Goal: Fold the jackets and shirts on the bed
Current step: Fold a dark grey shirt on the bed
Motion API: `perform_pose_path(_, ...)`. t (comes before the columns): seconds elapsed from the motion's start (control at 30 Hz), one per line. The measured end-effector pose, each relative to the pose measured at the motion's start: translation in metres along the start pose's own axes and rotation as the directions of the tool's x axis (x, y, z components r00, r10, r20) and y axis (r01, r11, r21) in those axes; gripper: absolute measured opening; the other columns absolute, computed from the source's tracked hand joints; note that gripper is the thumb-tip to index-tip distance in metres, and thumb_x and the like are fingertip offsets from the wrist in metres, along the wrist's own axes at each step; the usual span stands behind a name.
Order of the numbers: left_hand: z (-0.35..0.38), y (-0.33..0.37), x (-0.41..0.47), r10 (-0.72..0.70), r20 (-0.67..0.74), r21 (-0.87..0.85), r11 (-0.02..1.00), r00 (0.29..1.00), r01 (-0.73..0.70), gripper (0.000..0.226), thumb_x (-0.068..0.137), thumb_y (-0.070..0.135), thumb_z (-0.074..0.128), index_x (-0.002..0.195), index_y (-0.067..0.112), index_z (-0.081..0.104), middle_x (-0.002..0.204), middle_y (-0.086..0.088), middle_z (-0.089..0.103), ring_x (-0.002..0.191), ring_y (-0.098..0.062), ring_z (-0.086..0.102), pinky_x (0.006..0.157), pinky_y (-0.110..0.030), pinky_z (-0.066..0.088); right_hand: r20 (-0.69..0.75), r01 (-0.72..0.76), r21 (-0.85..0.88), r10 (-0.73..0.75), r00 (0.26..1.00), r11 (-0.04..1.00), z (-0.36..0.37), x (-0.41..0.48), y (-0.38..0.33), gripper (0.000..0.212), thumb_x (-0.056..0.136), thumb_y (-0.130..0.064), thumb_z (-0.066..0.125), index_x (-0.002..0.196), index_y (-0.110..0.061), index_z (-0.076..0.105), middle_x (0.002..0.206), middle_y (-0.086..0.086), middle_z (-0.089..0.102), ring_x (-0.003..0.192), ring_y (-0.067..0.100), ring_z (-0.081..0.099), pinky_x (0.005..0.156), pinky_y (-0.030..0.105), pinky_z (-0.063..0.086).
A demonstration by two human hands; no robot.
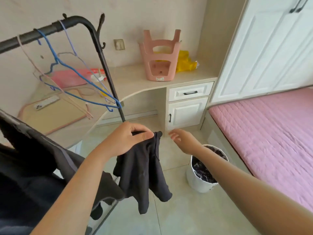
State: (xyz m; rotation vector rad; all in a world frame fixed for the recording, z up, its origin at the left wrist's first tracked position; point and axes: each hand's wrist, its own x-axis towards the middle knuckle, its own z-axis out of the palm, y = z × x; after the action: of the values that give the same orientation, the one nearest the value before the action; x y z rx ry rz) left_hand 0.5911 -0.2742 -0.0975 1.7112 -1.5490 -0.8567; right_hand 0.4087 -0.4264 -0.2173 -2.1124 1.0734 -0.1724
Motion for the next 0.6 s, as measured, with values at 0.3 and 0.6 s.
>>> perform_pose_path(0.3,0.122,0.103,0.011,0.092,0.222,0.028,0.995,0.971,-0.1,0.014,0.077,0.044,0.062,0.08,0.035,0.073,0.086,0.02,0.072,0.087,0.003,0.065,0.078,-0.01,0.042,-0.037,-0.179,0.101,0.183,0.982,0.979,-0.039,-0.146,0.157,0.07,0.086,0.002,0.059,0.146,-0.02,0.03,0.131,0.002,0.047,0.117,0.029,0.055,0.099,0.038,0.046)
perform_pose_path(0.6,0.24,0.166,0.032,0.215,0.382,-0.068,0.976,0.899,-0.205,0.019,0.078,0.044,0.063,0.085,0.03,0.074,0.087,0.01,0.073,0.088,-0.006,0.067,0.082,-0.017,0.049,-0.082,-0.288,0.297,0.325,0.942,0.91,-0.084,-0.258,0.258,0.029,0.087,0.004,0.061,0.113,-0.009,0.06,0.094,0.003,0.057,0.062,0.011,0.055,0.053,0.014,0.046)
